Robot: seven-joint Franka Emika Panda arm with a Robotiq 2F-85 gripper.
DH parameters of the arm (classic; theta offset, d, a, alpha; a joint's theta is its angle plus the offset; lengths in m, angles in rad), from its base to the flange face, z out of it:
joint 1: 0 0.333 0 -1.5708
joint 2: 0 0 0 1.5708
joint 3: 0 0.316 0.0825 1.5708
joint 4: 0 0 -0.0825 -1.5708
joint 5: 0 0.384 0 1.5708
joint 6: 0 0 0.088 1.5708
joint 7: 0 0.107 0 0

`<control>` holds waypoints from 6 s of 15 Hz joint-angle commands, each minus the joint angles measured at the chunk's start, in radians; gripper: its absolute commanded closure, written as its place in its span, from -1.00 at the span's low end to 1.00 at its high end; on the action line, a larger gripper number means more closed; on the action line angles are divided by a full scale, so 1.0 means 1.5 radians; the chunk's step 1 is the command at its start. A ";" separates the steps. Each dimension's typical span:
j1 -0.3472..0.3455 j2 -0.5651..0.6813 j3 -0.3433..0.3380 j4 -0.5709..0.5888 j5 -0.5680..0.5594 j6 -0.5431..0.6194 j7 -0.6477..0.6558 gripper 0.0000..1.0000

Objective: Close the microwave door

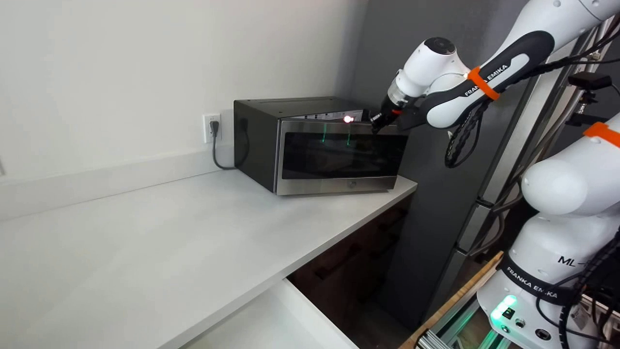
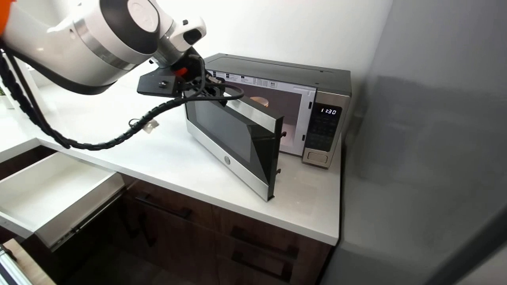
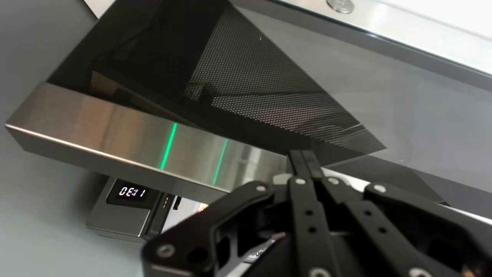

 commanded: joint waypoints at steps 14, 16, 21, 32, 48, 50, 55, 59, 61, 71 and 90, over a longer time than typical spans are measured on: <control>-0.133 0.154 0.002 0.149 -0.202 0.100 0.007 0.98; -0.133 0.159 0.004 0.152 -0.203 0.100 0.008 0.98; -0.144 0.190 -0.003 0.184 -0.218 0.106 0.010 1.00; -0.163 0.271 -0.038 0.276 -0.252 0.107 0.018 1.00; -0.080 0.450 -0.145 0.413 -0.102 0.286 -0.145 1.00; -0.088 0.470 -0.139 0.431 -0.151 0.301 -0.097 1.00; -0.062 0.490 -0.157 0.440 -0.128 0.325 -0.098 1.00; -0.023 0.506 -0.178 0.460 -0.088 0.328 -0.097 1.00; 0.001 0.496 -0.200 0.451 -0.076 0.304 -0.101 1.00; 0.162 0.232 -0.349 0.284 -0.056 -0.085 -0.168 0.05; 0.214 0.022 -0.179 0.312 0.393 -0.919 -0.302 -1.00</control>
